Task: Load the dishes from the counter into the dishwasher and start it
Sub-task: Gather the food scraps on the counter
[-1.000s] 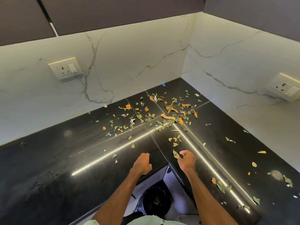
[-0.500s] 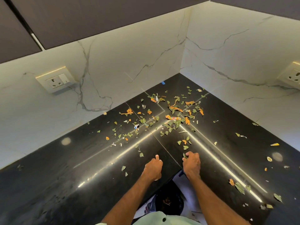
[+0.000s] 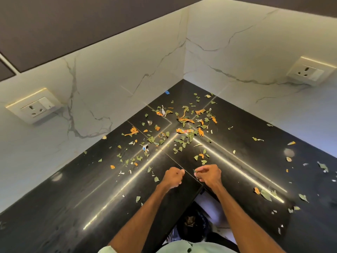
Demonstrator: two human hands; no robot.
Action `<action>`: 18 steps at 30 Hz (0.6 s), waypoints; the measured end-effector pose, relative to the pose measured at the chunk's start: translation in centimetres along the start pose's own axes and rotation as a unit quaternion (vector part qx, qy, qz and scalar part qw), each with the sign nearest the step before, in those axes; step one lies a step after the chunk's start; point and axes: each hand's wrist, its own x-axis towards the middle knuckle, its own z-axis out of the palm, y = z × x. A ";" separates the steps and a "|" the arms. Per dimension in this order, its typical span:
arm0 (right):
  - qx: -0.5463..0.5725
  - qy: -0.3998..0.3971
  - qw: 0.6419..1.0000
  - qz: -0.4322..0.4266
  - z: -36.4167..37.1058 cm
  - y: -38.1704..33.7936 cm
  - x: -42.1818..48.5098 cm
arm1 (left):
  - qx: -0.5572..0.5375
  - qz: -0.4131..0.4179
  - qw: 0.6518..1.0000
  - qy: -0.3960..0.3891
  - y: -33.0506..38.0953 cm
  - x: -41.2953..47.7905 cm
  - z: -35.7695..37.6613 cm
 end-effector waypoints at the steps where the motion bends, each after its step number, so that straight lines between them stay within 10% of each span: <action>1: -0.002 0.002 1.000 -0.017 -0.5 -0.7 0.0 | -0.118 -0.033 0.992 -0.014 1.0 -0.2 -0.1; 6: -0.028 -0.017 0.993 -0.110 -2.7 -3.1 -1.2 | -0.369 -0.046 0.925 -0.083 5.5 -1.0 2.2; 18: 0.063 0.178 0.982 0.005 -13.5 9.0 -2.9 | -0.317 -0.044 0.945 -0.067 10.8 0.9 13.8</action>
